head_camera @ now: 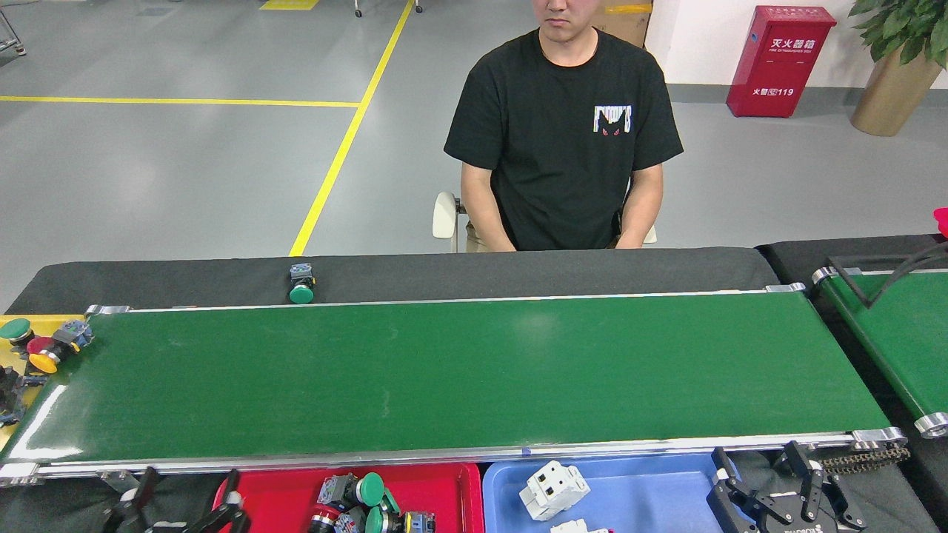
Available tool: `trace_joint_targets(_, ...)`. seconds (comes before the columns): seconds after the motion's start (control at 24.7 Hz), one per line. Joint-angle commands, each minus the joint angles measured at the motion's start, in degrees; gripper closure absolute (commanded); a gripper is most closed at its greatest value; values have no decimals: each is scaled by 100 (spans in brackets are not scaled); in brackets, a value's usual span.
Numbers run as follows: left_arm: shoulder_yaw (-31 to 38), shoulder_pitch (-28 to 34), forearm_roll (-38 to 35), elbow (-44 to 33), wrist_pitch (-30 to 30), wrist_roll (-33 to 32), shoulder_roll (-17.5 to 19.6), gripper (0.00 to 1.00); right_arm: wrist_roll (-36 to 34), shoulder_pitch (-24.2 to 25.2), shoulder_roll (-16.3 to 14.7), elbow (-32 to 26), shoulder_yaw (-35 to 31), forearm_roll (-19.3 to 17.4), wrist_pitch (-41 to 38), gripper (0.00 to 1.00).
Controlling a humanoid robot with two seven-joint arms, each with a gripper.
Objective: Pick switch part from conveyor to tray
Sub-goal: 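Carry the white switch part into the blue tray and release it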
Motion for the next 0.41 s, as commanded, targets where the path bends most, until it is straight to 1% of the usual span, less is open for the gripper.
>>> trace_joint_targets(0.0, 121, 7, 61, -38, -155, 60, 60, 0, -19, 39, -1, -70, -40, -8, 3, 1)
trace_joint_targets(0.08, 129, -2, 70, -38, -146, 52, 60, 0, -28, 119, -1, -62, -48, -8, 3, 1)
trace_joint_targets(0.24, 129, -2, 70, -38, -155, 52, 139, 0, -28, 119, 8, -62, -119, -8, 3, 1)
trace_joint_targets(0.36, 121, -2, 70, -38, -172, 52, 210, 0, -28, 119, 104, -70, -154, -16, 3, 1)
